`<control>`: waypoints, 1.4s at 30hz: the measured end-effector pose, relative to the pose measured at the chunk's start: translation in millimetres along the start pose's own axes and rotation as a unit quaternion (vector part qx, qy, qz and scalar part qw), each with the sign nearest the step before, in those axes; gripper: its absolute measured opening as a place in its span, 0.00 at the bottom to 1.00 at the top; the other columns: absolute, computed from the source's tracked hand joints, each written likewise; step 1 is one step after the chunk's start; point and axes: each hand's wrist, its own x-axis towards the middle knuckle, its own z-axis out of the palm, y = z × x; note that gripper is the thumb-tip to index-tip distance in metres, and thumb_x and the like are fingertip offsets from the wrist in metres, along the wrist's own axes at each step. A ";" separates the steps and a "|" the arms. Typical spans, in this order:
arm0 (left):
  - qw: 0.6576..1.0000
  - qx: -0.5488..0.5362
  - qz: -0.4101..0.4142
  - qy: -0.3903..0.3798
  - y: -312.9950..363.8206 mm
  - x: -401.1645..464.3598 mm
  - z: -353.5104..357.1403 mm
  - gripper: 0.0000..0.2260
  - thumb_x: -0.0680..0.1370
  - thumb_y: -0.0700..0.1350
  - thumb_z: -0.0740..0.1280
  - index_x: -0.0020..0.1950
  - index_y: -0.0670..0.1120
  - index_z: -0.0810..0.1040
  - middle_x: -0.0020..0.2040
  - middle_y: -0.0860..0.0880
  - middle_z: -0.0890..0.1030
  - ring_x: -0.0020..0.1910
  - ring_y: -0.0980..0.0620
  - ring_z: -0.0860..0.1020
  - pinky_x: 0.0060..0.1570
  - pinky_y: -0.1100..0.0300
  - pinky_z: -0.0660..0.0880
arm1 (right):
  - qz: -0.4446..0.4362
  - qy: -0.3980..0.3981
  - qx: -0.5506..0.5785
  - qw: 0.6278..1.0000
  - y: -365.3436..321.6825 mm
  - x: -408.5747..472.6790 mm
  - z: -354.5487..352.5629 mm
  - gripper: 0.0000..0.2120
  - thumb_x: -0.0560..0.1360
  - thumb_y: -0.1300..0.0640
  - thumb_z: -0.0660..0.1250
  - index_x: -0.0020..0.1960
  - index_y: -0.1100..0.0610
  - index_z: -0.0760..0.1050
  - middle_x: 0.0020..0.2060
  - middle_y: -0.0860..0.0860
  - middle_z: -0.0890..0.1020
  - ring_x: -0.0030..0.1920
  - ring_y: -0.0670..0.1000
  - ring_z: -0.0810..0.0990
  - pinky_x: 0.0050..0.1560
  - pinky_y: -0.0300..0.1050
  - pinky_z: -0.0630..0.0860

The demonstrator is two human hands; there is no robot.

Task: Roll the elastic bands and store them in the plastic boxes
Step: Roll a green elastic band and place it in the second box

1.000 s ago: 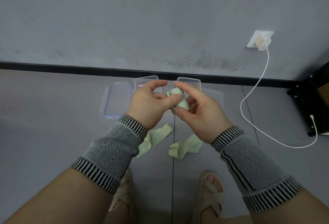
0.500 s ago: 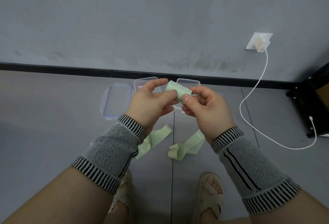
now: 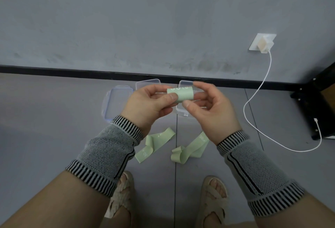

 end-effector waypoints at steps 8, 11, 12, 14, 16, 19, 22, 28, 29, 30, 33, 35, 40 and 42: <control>1.000 -0.009 -0.027 0.002 3.0 -2.8 -0.5 0.15 0.74 0.39 0.69 0.59 0.36 0.75 0.44 0.43 0.81 0.35 0.53 0.83 0.34 0.65 0.78 | -0.204 0.015 -0.240 0.949 4.5 -6.5 5.0 0.28 0.68 0.65 0.72 0.65 0.50 0.71 0.52 0.43 0.70 0.45 0.40 0.73 0.48 0.28 0.72; 1.000 -0.001 -0.028 0.001 4.2 -4.1 0.2 0.13 0.74 0.40 0.69 0.56 0.37 0.76 0.41 0.44 0.81 0.34 0.53 0.82 0.32 0.65 0.78 | -0.240 0.058 -0.259 0.934 5.9 -4.2 6.3 0.22 0.68 0.67 0.72 0.59 0.55 0.75 0.47 0.43 0.72 0.41 0.38 0.70 0.46 0.21 0.67; 1.000 0.001 -0.027 0.002 4.1 -4.0 -0.1 0.11 0.74 0.39 0.69 0.55 0.37 0.76 0.41 0.44 0.81 0.33 0.53 0.82 0.32 0.65 0.78 | -0.247 0.069 -0.264 0.930 6.4 -3.4 5.7 0.20 0.68 0.67 0.72 0.58 0.56 0.76 0.46 0.44 0.74 0.41 0.38 0.70 0.46 0.20 0.66; 1.000 0.007 -0.022 0.004 3.5 -3.8 -0.9 0.09 0.74 0.39 0.69 0.53 0.38 0.76 0.40 0.45 0.82 0.33 0.53 0.82 0.32 0.65 0.78 | -0.256 0.080 -0.273 0.924 7.1 -2.2 4.0 0.17 0.67 0.66 0.73 0.55 0.57 0.78 0.44 0.48 0.77 0.41 0.39 0.70 0.46 0.20 0.65; 1.000 0.016 -0.017 0.005 2.7 -3.8 -1.4 0.09 0.74 0.38 0.69 0.52 0.38 0.77 0.38 0.46 0.82 0.33 0.53 0.82 0.33 0.65 0.78 | -0.263 0.082 -0.270 0.922 7.8 -1.8 2.6 0.17 0.67 0.65 0.74 0.55 0.57 0.79 0.44 0.49 0.79 0.41 0.39 0.71 0.47 0.21 0.67; 1.000 0.023 -0.010 0.000 1.5 -3.7 -2.6 0.05 0.74 0.37 0.69 0.48 0.40 0.77 0.35 0.48 0.82 0.33 0.53 0.82 0.34 0.65 0.78 | -0.257 0.074 -0.243 0.932 6.8 -2.0 1.1 0.17 0.65 0.65 0.76 0.53 0.57 0.80 0.41 0.46 0.77 0.42 0.42 0.74 0.46 0.25 0.71; 0.999 0.032 -0.003 -0.013 1.3 -3.4 -5.0 0.04 0.73 0.37 0.69 0.47 0.41 0.77 0.34 0.49 0.83 0.34 0.52 0.82 0.35 0.64 0.79 | -0.237 0.057 -0.212 0.947 4.4 -2.4 -1.4 0.17 0.64 0.63 0.77 0.51 0.57 0.81 0.40 0.46 0.78 0.40 0.43 0.78 0.45 0.32 0.76; 1.000 0.016 0.009 -0.018 0.1 -1.5 -4.2 0.08 0.73 0.36 0.69 0.51 0.39 0.77 0.38 0.46 0.83 0.36 0.52 0.82 0.36 0.63 0.78 | -0.111 -0.001 -0.120 0.987 -1.2 -2.6 3.5 0.22 0.68 0.62 0.74 0.58 0.45 0.74 0.50 0.46 0.80 0.46 0.45 0.82 0.49 0.44 0.80; 1.000 0.016 0.012 -0.019 -0.2 -0.7 -4.3 0.09 0.73 0.36 0.69 0.52 0.39 0.76 0.40 0.45 0.83 0.37 0.52 0.82 0.37 0.63 0.78 | -0.066 -0.022 -0.071 0.995 -2.2 -3.2 4.9 0.23 0.69 0.61 0.74 0.58 0.42 0.72 0.51 0.46 0.80 0.47 0.45 0.82 0.49 0.43 0.80; 1.000 0.017 0.015 -0.020 -0.8 0.0 -4.5 0.09 0.73 0.36 0.69 0.53 0.39 0.76 0.41 0.44 0.83 0.38 0.52 0.82 0.38 0.63 0.78 | -0.034 -0.031 -0.026 0.999 -2.7 -3.6 5.4 0.23 0.69 0.61 0.74 0.57 0.42 0.72 0.52 0.46 0.80 0.47 0.45 0.83 0.50 0.43 0.80; 0.999 0.019 0.025 -0.019 -3.7 0.7 -4.3 0.10 0.73 0.34 0.69 0.53 0.39 0.77 0.43 0.43 0.83 0.40 0.50 0.83 0.40 0.62 0.79 | 0.012 -0.004 0.048 0.999 -3.9 -3.1 3.3 0.15 0.71 0.62 0.72 0.54 0.49 0.76 0.49 0.50 0.83 0.46 0.48 0.84 0.52 0.50 0.81; 0.999 0.023 0.034 -0.017 -4.8 0.7 -1.7 0.09 0.72 0.34 0.69 0.52 0.40 0.78 0.43 0.44 0.83 0.42 0.50 0.82 0.41 0.61 0.79 | 0.029 0.016 0.076 0.997 -4.4 -2.5 1.6 0.12 0.71 0.64 0.72 0.53 0.53 0.78 0.46 0.52 0.84 0.46 0.49 0.84 0.52 0.51 0.80; 0.999 -0.013 0.038 -0.008 -5.6 1.4 8.1 0.09 0.73 0.33 0.68 0.49 0.45 0.78 0.43 0.46 0.83 0.45 0.49 0.82 0.44 0.59 0.79 | 0.035 0.044 0.122 0.991 -10.2 0.7 -1.6 0.12 0.69 0.66 0.73 0.48 0.53 0.79 0.44 0.53 0.84 0.46 0.49 0.84 0.50 0.45 0.80; 0.999 -0.024 0.027 0.000 -6.3 5.3 12.7 0.09 0.73 0.33 0.68 0.48 0.45 0.78 0.44 0.46 0.83 0.47 0.48 0.81 0.48 0.56 0.78 | 0.051 0.044 0.137 0.988 -11.5 5.1 -3.2 0.13 0.69 0.67 0.73 0.47 0.52 0.79 0.43 0.52 0.84 0.45 0.49 0.84 0.49 0.44 0.80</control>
